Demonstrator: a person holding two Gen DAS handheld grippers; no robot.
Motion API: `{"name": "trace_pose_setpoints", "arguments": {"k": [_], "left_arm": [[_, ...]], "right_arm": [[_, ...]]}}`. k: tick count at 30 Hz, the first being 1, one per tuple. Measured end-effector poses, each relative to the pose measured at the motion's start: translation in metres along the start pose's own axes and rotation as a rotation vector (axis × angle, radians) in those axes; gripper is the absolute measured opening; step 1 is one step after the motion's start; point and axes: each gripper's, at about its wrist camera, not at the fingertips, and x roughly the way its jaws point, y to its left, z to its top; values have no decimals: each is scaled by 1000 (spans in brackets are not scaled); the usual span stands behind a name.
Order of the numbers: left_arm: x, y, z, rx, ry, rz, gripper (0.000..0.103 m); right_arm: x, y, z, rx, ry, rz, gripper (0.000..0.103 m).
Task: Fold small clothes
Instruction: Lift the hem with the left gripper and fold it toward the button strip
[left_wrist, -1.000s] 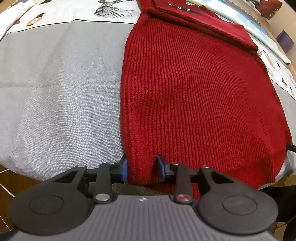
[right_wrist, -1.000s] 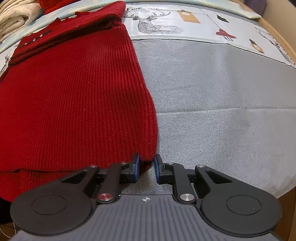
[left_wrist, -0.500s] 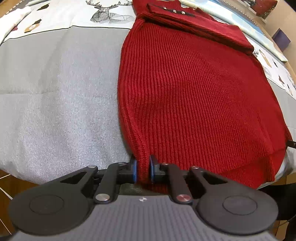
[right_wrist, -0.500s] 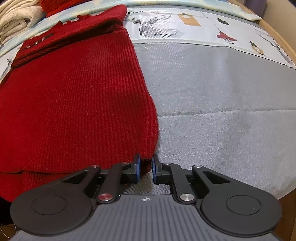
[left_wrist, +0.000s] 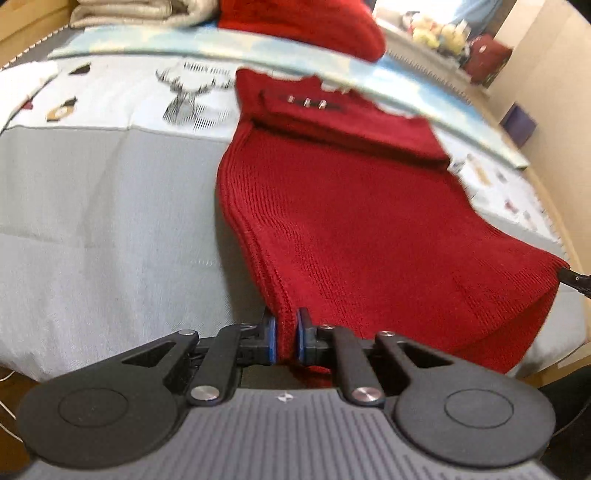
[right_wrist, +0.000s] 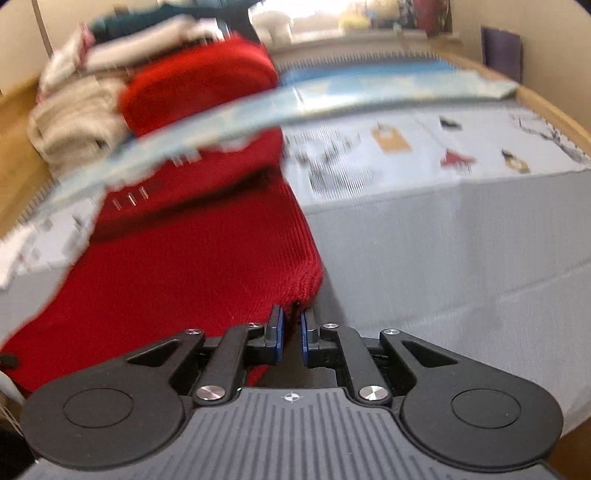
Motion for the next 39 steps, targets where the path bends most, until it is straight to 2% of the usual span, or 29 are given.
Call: {"name": "trace_pose_setpoints", "arguments": {"k": [11, 14, 16, 21, 28, 31, 35, 39], "left_arm": [[-90, -8, 8, 6, -108, -100, 10], [-103, -3, 14, -3, -120, -113, 10], [-97, 2, 22, -14, -117, -119, 10], [-52, 10, 63, 1, -95, -87, 11], [45, 29, 132, -49, -57, -29, 11], [82, 39, 144, -77, -17, -2, 11], [106, 44, 154, -97, 30, 14, 11], [119, 45, 159, -142, 47, 23, 11]], "right_arm": [[-108, -17, 14, 170, -180, 96, 7], [-131, -24, 10, 212, -220, 89, 7], [-131, -27, 11, 218, -222, 80, 7], [-85, -37, 33, 209, -173, 16, 7], [19, -43, 88, 191, -97, -69, 7], [66, -48, 105, 168, -58, -91, 7], [119, -49, 104, 117, 6, -147, 7], [144, -57, 101, 167, 54, -157, 7]]}}
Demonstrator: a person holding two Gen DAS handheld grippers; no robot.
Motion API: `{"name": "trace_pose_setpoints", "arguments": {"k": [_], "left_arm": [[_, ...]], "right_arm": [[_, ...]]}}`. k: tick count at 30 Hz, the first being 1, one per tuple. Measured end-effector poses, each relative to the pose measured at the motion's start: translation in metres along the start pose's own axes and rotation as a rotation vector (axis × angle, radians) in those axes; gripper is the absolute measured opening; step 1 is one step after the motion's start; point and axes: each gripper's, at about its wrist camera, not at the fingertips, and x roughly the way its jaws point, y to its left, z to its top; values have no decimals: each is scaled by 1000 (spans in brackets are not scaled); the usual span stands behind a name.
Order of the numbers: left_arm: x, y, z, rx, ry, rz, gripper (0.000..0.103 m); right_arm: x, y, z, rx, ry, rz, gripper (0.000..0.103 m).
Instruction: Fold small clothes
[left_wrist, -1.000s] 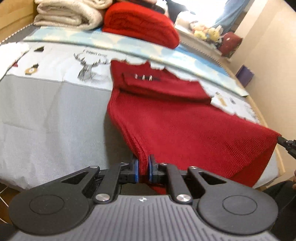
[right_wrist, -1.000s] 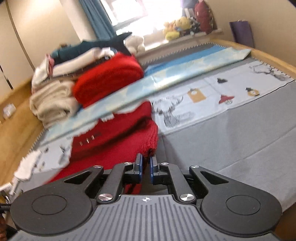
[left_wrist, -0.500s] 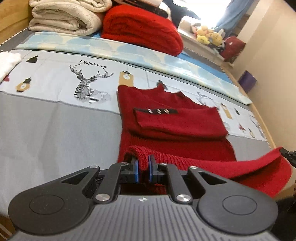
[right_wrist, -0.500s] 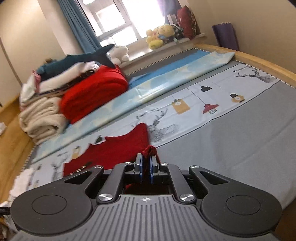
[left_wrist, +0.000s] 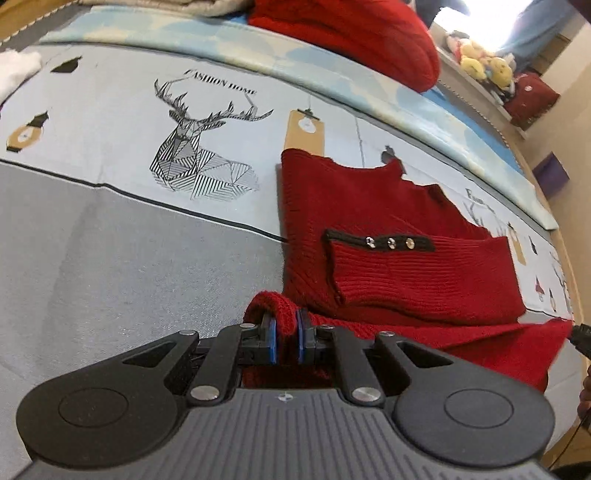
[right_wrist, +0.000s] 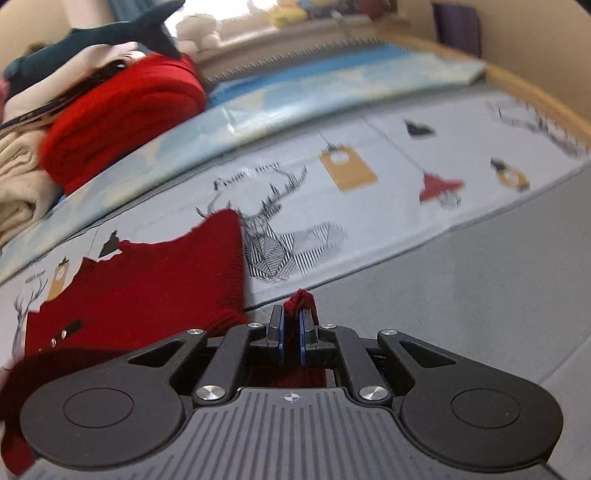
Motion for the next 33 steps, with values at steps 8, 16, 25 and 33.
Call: {"name": "trace_pose_setpoints", "arguments": {"k": [8, 16, 25, 33], "left_arm": [[8, 9, -1, -67, -13, 12, 28], [-13, 36, -2, -154, -82, 31, 36], [-9, 70, -10, -216, 28, 147, 41], [4, 46, -18, -74, 107, 84, 63]], "right_arm": [[19, -3, -4, 9, 13, -8, 10], [4, -27, 2, 64, -50, -63, 24], [2, -44, -6, 9, 1, -32, 30], [20, -32, -23, -94, 138, -2, 49]]}}
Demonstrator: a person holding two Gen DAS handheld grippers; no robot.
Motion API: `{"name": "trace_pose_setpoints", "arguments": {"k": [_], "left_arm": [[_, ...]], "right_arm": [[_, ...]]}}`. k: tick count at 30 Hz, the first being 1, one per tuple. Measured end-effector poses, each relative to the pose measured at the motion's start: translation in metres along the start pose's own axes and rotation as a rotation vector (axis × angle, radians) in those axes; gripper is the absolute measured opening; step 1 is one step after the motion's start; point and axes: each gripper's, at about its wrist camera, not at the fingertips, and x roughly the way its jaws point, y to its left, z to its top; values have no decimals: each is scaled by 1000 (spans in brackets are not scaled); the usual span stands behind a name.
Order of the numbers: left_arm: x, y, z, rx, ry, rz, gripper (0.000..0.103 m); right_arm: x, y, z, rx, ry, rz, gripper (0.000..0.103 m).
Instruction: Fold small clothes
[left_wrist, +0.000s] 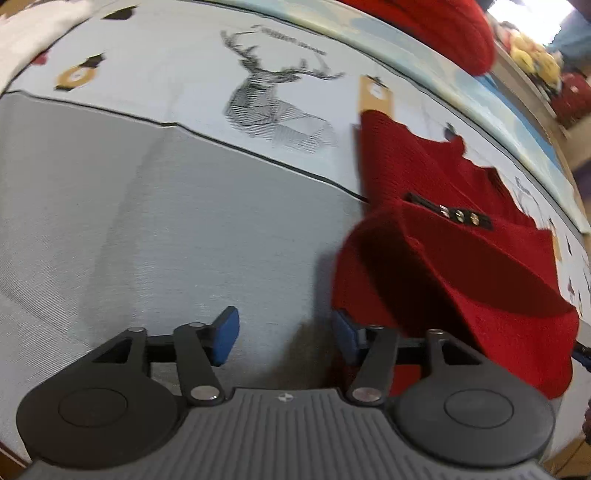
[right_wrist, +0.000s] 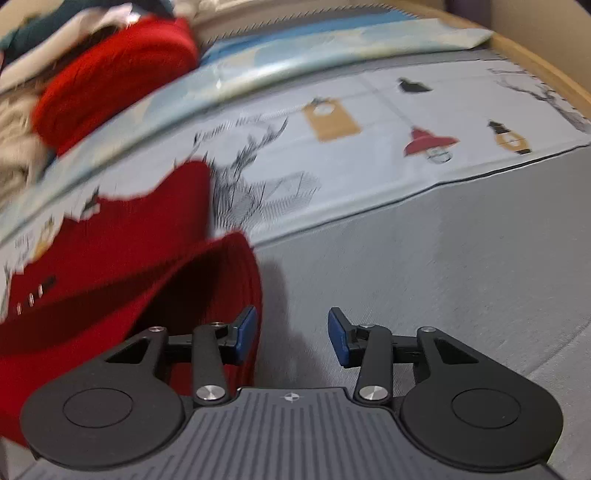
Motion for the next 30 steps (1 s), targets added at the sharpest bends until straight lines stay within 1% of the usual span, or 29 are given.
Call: {"name": "trace_pose_setpoints", "arguments": {"k": [2, 5, 7, 9, 21, 26, 30], "left_arm": [[1, -5, 0, 11, 2, -15, 63], [3, -13, 0, 27, 7, -27, 68], [5, -18, 2, 41, 3, -34, 71], [9, -24, 6, 46, 3, -39, 72], [31, -42, 29, 54, -3, -58, 72], [36, -42, 37, 40, -18, -57, 72], [36, -41, 43, 18, -44, -82, 72]], "right_arm": [[5, 6, -2, -30, 17, 7, 51], [11, 13, -3, -62, 31, 13, 52], [15, 17, -3, -76, 36, 13, 57], [18, 19, -1, -83, 37, 14, 57], [35, 28, 19, -63, 2, 39, 57], [41, 31, 27, -41, -21, 45, 57], [48, 31, 32, -19, -22, 52, 57]]}}
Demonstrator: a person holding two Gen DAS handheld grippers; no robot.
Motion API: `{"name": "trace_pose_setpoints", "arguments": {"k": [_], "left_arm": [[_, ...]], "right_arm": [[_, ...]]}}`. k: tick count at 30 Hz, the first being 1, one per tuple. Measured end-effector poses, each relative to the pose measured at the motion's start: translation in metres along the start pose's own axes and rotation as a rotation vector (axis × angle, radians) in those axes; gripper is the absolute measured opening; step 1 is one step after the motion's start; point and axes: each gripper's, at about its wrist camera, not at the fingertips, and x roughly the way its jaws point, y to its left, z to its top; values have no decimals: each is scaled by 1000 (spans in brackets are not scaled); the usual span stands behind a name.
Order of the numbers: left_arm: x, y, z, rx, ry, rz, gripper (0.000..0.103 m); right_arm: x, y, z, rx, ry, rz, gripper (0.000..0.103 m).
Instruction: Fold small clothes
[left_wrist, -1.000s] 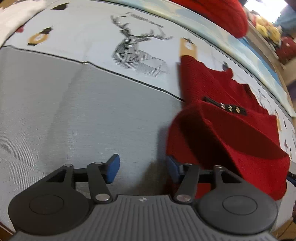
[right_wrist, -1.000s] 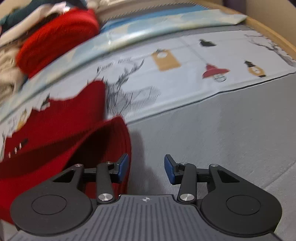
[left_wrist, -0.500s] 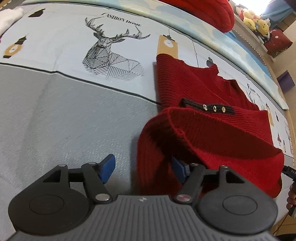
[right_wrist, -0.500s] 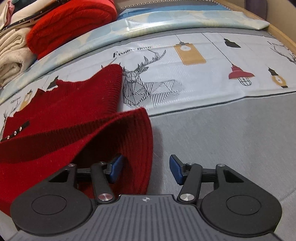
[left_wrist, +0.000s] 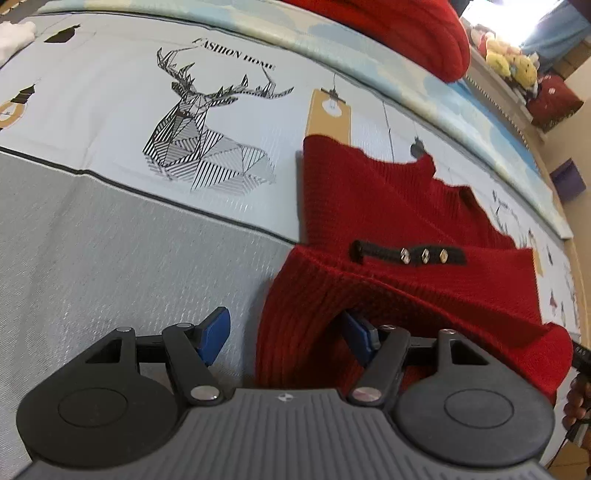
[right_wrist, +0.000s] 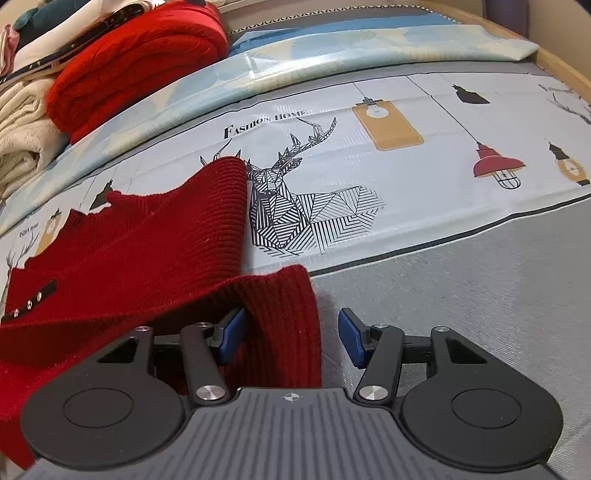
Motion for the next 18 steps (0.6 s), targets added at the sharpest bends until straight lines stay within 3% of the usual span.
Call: {"name": "trace_pose_setpoints", "arguments": {"k": [5, 6, 7, 8, 9, 12, 14, 18], "left_arm": [[6, -3, 3, -4, -3, -16, 69], [7, -4, 3, 2, -1, -18, 58], [8, -5, 3, 8, -1, -25, 38], [8, -5, 4, 10, -2, -34, 25], [7, -5, 4, 14, -7, -34, 12], [-3, -8, 5, 47, -35, -13, 11], [-16, -9, 7, 50, -77, -27, 10], [-44, -9, 12, 34, -190, -44, 9]], "right_arm": [[7, 0, 3, 12, 8, 3, 56], [8, -1, 3, 16, 12, 6, 56], [8, -1, 3, 19, 13, 13, 49], [8, -1, 3, 20, 13, 32, 40], [7, 0, 3, 14, 10, 42, 16], [-2, 4, 6, -8, -36, 39, 11], [-15, 0, 14, 41, -91, 71, 11], [-49, -4, 27, 104, -249, 144, 10]]}}
